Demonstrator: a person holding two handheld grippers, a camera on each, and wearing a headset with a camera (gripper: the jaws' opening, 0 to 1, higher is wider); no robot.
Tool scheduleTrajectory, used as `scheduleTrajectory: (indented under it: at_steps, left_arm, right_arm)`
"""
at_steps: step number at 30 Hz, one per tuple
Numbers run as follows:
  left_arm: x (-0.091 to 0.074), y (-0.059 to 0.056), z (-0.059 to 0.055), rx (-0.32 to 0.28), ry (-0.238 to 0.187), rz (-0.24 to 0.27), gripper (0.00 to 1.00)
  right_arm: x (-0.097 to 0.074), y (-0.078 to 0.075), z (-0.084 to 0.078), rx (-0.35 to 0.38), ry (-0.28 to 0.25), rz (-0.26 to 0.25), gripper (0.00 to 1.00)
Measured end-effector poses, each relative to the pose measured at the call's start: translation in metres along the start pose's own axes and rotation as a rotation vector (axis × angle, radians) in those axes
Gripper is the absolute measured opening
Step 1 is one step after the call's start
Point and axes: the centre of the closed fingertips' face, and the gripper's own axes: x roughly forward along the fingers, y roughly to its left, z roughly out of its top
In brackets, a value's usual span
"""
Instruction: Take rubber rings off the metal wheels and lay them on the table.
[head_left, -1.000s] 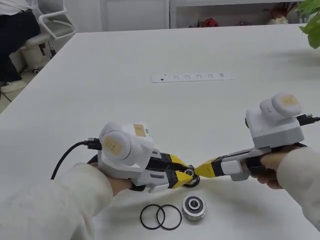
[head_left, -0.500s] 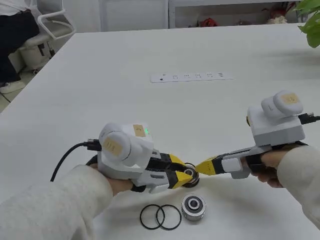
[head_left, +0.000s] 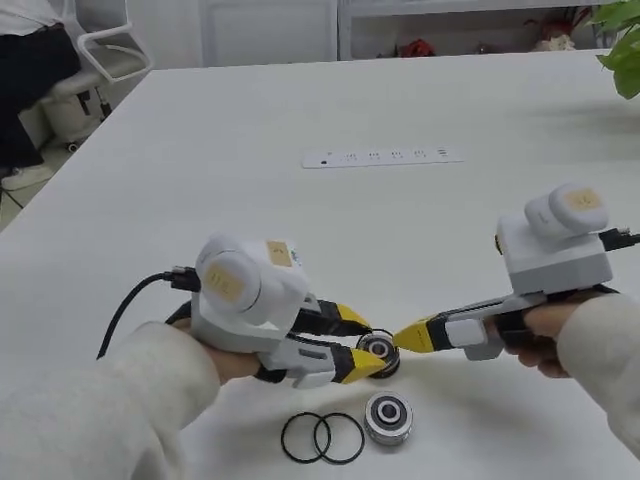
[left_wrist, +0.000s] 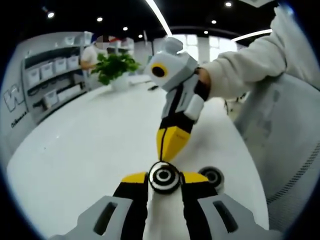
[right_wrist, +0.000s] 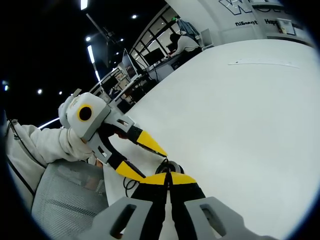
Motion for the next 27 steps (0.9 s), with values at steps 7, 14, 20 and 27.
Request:
scheduleTrajectory:
  at_steps: [7,14,20,27]
  left_arm:
    - [-0.022,0.007,0.018,-0.002,-0.033,0.014,0.42]
    - [-0.041,0.008,0.037,0.000,-0.075,0.023,0.54]
    - [-0.054,0.006,0.047,0.015,-0.085,0.030,0.60]
    - [-0.070,-0.001,0.062,0.028,-0.103,0.033,0.69]
  right_arm:
    - [-0.004,-0.001,0.005,0.006,-0.019,-0.003,0.00]
    - [-0.009,0.000,0.010,0.005,-0.033,-0.009,0.00]
    - [-0.015,0.005,0.018,-0.006,-0.046,-0.007,0.00]
    - [-0.020,0.015,0.027,-0.009,-0.066,0.015,0.00]
